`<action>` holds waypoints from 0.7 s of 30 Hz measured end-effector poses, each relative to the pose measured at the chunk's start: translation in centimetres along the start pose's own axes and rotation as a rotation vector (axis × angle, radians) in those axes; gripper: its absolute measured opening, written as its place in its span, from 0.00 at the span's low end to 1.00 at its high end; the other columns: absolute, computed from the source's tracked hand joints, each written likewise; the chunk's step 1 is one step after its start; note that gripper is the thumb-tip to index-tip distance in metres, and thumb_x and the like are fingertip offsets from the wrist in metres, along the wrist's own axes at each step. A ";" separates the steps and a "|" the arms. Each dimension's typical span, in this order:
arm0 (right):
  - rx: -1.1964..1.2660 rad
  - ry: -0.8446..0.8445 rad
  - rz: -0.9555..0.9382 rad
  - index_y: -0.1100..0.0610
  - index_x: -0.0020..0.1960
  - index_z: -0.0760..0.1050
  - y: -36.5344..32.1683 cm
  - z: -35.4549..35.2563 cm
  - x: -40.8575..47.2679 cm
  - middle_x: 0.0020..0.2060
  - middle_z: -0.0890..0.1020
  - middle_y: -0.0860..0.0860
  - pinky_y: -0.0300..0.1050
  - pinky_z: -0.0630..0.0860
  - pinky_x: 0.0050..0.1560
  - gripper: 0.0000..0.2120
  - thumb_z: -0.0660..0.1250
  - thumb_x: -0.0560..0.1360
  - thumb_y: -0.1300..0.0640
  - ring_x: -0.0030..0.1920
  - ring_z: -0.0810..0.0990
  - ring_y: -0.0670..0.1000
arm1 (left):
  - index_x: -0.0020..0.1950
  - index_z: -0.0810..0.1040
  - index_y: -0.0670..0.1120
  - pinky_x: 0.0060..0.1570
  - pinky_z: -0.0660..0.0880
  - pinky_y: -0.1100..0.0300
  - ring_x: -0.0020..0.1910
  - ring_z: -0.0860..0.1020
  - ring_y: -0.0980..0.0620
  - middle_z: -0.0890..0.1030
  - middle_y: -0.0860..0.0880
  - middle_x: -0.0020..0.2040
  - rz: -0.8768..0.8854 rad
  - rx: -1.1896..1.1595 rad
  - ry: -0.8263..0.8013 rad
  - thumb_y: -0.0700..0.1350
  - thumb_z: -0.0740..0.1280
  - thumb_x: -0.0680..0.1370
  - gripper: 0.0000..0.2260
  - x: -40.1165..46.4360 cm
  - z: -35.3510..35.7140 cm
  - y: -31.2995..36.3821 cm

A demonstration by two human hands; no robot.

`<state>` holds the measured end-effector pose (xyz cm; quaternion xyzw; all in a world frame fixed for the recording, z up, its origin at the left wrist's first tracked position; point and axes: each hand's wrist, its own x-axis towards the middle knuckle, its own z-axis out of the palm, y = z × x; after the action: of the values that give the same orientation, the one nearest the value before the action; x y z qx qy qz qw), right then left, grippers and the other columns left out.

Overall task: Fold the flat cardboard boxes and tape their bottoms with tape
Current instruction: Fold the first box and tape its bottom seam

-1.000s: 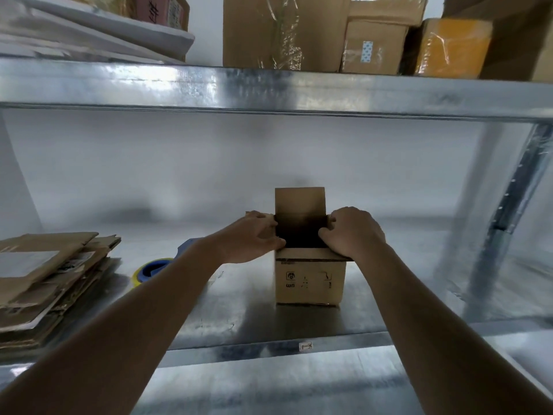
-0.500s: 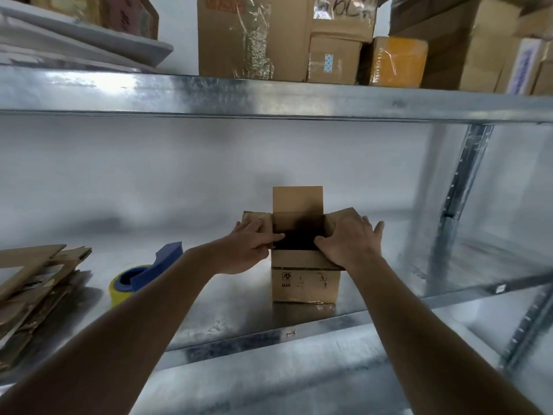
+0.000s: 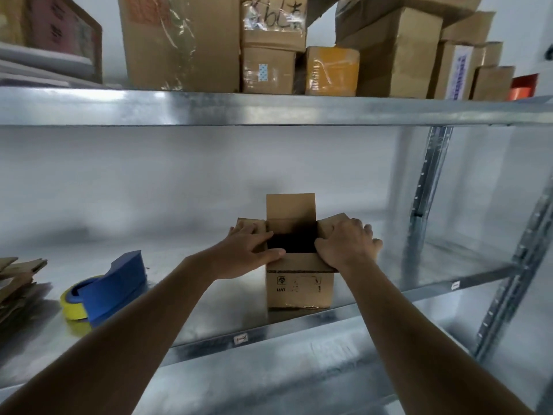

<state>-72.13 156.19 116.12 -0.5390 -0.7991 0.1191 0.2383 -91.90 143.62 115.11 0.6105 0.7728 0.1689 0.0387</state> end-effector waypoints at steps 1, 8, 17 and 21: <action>0.007 0.019 0.003 0.55 0.69 0.71 0.8 -0.2 0.5 0.66 0.74 0.56 0.59 0.68 0.69 0.26 0.69 0.74 0.47 0.72 0.68 0.61 | 0.68 0.74 0.56 0.76 0.61 0.38 0.76 0.60 0.45 0.68 0.53 0.73 0.008 -0.022 0.029 0.87 0.46 0.63 0.48 0.2 0.3 1.2; 0.542 0.161 0.022 0.50 0.46 0.75 6.8 -2.7 3.4 0.42 0.75 0.49 0.58 0.79 0.57 0.05 0.62 0.80 0.54 0.53 0.79 0.58 | 0.73 0.70 0.39 0.75 0.65 0.45 0.72 0.69 0.43 0.69 0.43 0.69 -0.263 -0.123 0.280 0.61 0.72 0.78 0.34 2.9 1.2 9.3; 0.847 0.158 -0.040 0.50 0.64 0.81 12.0 -3.4 6.1 0.52 0.84 0.49 0.52 0.84 0.54 0.25 0.65 0.73 0.70 0.53 0.83 0.52 | 0.63 0.73 0.48 0.50 0.81 0.51 0.49 0.78 0.55 0.80 0.52 0.52 -0.306 -0.402 0.419 0.53 0.81 0.71 0.27 6.2 3.9 13.5; 0.917 0.170 0.000 0.50 0.65 0.80 14.0 -3.4 7.9 0.52 0.83 0.47 0.47 0.83 0.52 0.21 0.67 0.76 0.66 0.53 0.83 0.52 | 0.65 0.75 0.50 0.52 0.82 0.50 0.54 0.80 0.50 0.81 0.53 0.55 -0.267 -0.465 0.435 0.52 0.80 0.72 0.26 8.4 5.2 14.5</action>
<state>-61.51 168.70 114.78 -0.3858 -0.6418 0.4152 0.5166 -79.15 155.65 115.95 0.4286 0.7768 0.4602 0.0331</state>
